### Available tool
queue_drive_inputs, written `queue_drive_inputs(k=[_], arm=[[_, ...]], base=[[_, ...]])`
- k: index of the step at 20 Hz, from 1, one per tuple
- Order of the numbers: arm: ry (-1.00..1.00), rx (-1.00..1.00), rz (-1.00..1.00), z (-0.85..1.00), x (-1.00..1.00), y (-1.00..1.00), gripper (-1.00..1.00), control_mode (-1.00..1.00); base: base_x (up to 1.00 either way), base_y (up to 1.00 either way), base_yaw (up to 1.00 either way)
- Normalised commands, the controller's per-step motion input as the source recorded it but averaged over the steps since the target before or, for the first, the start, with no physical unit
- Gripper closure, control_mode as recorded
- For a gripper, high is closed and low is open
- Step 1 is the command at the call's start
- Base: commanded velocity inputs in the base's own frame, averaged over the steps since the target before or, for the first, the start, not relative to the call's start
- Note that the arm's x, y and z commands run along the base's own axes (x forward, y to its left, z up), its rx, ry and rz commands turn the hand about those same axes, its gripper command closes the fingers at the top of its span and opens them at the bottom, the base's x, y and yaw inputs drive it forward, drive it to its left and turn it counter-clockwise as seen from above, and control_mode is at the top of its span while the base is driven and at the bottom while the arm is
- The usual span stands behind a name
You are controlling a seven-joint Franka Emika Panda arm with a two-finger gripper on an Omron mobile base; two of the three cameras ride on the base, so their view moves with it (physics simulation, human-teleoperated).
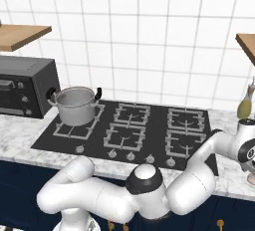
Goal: Put the garlic and onion in the pot. Retrieve the spatula and lightly stir the vegetables in the pot.
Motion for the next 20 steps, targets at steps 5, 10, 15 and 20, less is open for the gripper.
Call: queue_drive_inputs(k=[5, 10, 15, 20], arm=[[0.0, 0.04, 0.0, -0.45, 0.07, 0.0, 1.0, -1.0], [0.0, 0.01, 0.01, -0.63, -0.08, 0.03, 1.0, -1.0], [0.0, 0.0, 0.06, -0.85, -0.34, 0.29, 1.0, -1.0], [-0.05, 0.0, 0.17, -0.4, -0.51, 0.66, 1.0, -1.0]], base=[[0.0, 0.0, 0.0], [0.0, 0.0, 0.0], [0.0, 0.0, 0.0], [0.0, 0.0, 0.0]])
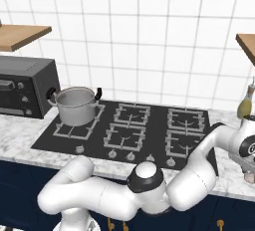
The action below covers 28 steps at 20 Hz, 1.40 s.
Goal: Put the garlic and onion in the pot. Retrieve the spatula and lightly stir the vegetables in the pot.
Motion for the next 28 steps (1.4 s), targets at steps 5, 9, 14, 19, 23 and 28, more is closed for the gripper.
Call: queue_drive_inputs(k=[5, 9, 14, 19, 23, 28], arm=[[-0.16, -0.01, 0.29, 0.23, -0.43, 0.98, 1.0, -1.0], [-0.16, -0.06, 0.19, 0.91, -0.07, 1.0, 1.0, -1.0], [-0.02, -0.04, 0.15, 0.98, 0.0, 1.0, 1.0, -1.0], [0.0, 0.0, 0.17, 0.83, 0.0, 1.0, 1.0, -1.0], [0.0, 0.0, 0.2, 0.71, 0.0, 1.0, 1.0, -1.0], [0.0, 0.0, 0.26, 0.41, 0.0, 1.0, 1.0, -1.0]], base=[[0.0, 0.0, 0.0], [0.0, 0.0, 0.0], [0.0, 0.0, 0.0], [0.0, 0.0, 0.0], [0.0, 0.0, 0.0], [0.0, 0.0, 0.0]])
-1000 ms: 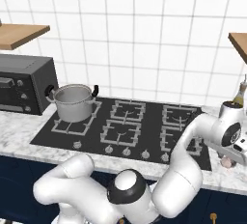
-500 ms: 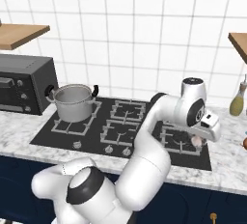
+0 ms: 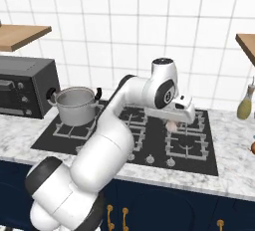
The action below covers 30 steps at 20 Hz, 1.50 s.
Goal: Put the garlic and onion in the pot. Retrieve the spatula and lightly stir the vegetables in the pot.
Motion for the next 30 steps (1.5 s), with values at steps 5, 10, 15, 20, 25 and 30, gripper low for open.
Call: queue_drive_inputs(k=[5, 10, 15, 20, 25, 30], arm=[[-0.04, 0.0, 0.33, 0.27, 0.0, 1.0, 1.0, -1.0], [-0.2, 0.0, 0.35, 0.03, -0.07, 1.0, 1.0, -1.0], [-0.19, 0.0, 0.28, 0.08, 0.01, 1.0, 1.0, -1.0], [-0.08, 0.0, 0.16, 0.4, 0.12, 1.0, 1.0, -1.0], [-0.07, 0.0, 0.11, 0.31, 0.13, 1.0, 1.0, -1.0], [-0.04, 0.0, 0.06, 0.02, 0.13, 0.99, 1.0, -1.0]], base=[[0.0, 0.0, 0.0], [0.0, 0.0, 0.0], [0.0, 0.0, 0.0], [0.0, 0.0, 0.0], [0.0, 0.0, 0.0], [0.0, 0.0, 0.0]])
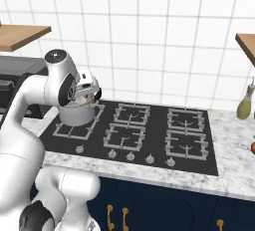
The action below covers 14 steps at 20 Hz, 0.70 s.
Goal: Put the garlic and onion in the pot. Retrieve the spatula and lightly stir the vegetables in the pot.
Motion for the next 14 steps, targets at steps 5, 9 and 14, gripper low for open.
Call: queue_drive_inputs(k=[5, 9, 14], arm=[[0.0, 0.0, 0.0, -0.08, 0.49, 0.82, 1.0, -1.0], [0.02, 0.0, 0.0, -0.14, 0.72, 0.53, 1.0, -1.0], [0.07, 0.0, 0.0, -0.38, 0.76, 0.41, 1.0, -1.0]], base=[[0.0, 0.0, 0.0], [0.0, 0.0, 0.0], [0.0, 0.0, 0.0]])
